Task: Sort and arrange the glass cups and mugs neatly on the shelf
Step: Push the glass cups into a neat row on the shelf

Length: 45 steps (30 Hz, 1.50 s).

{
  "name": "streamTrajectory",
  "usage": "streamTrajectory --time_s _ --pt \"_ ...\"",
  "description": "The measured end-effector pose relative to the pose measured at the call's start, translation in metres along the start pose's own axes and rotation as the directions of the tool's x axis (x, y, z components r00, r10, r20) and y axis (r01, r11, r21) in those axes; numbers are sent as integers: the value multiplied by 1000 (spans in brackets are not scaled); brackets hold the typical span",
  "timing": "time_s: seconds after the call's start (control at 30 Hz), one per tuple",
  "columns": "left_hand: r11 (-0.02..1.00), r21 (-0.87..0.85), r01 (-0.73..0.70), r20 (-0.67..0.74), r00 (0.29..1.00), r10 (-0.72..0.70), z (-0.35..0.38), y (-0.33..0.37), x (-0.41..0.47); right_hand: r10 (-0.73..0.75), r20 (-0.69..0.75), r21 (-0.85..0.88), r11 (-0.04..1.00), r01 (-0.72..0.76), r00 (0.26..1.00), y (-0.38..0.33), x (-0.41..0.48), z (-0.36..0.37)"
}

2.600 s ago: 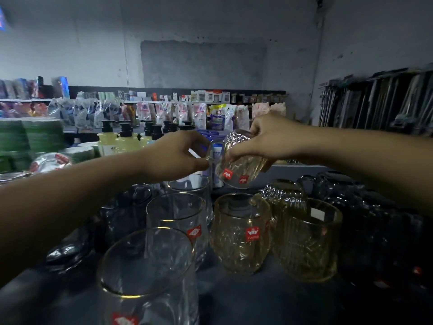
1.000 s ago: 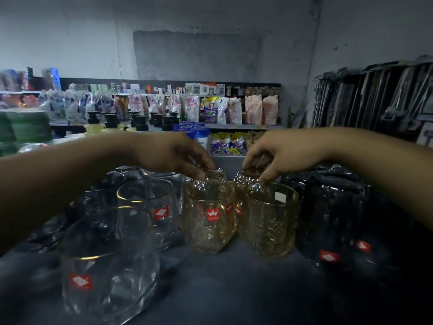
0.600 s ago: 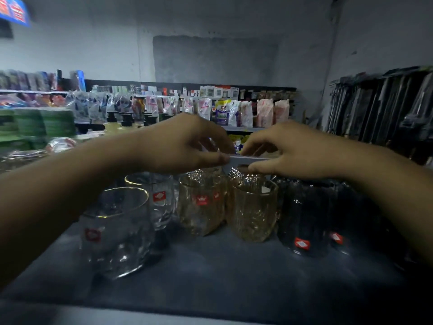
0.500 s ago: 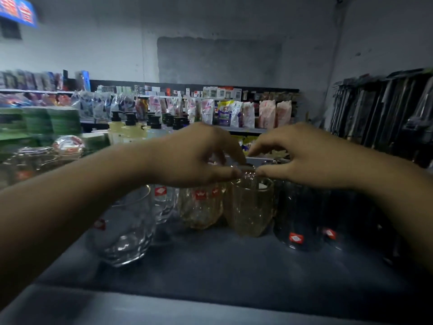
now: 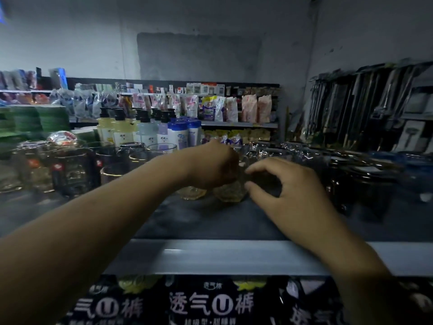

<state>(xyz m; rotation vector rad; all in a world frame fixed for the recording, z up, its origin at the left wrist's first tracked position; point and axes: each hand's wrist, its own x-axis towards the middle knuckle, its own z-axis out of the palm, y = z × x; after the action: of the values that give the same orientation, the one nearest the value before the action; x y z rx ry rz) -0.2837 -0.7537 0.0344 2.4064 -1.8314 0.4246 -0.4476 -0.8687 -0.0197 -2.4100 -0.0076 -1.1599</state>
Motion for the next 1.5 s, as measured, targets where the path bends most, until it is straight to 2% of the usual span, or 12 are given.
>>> streamTrajectory --time_s 0.13,0.37,0.47,0.6,0.67,0.77,0.9,1.03,1.13,1.27,1.4,1.5 --pt "995 -96 42 -125 991 -53 10 1 -12 269 21 98 958 -270 963 0 -19 17" --pt "969 -248 7 -340 936 -94 15 20 -52 371 -13 34 928 -370 929 -3 -23 18" --pt "943 -330 -36 -456 881 -126 26 34 -69 418 -6 89 905 -416 908 -1 -21 17" --pt "885 -459 -80 -608 754 -248 40 52 -86 478 -16 179 865 -468 878 -1 -20 16" --pt "852 -512 -110 -652 696 -301 45 62 -92 506 82 306 807 -505 858 -6 -16 14" --pt "871 -468 -153 -719 638 -275 56 81 -97 466 293 559 624 -545 835 -17 -15 9" --pt "881 -433 -189 -701 685 -198 72 95 -97 452 260 690 531 -492 853 -16 -19 2" --pt "920 -386 -68 -660 718 -224 77 90 -103 339 190 714 596 -367 921 -12 -20 -4" --pt "919 -392 47 -627 717 -304 76 88 -111 259 99 605 751 -265 961 -5 -15 -5" --pt "898 -406 171 -593 699 -401 76 84 -117 171 44 219 960 -176 984 1 -9 -4" --pt "854 -444 273 -609 607 -510 68 67 -114 169 93 -72 984 -163 981 -1 -5 2" --pt "851 -349 393 -561 639 -526 60 51 -105 183 131 -265 954 -143 974 -3 -4 10"
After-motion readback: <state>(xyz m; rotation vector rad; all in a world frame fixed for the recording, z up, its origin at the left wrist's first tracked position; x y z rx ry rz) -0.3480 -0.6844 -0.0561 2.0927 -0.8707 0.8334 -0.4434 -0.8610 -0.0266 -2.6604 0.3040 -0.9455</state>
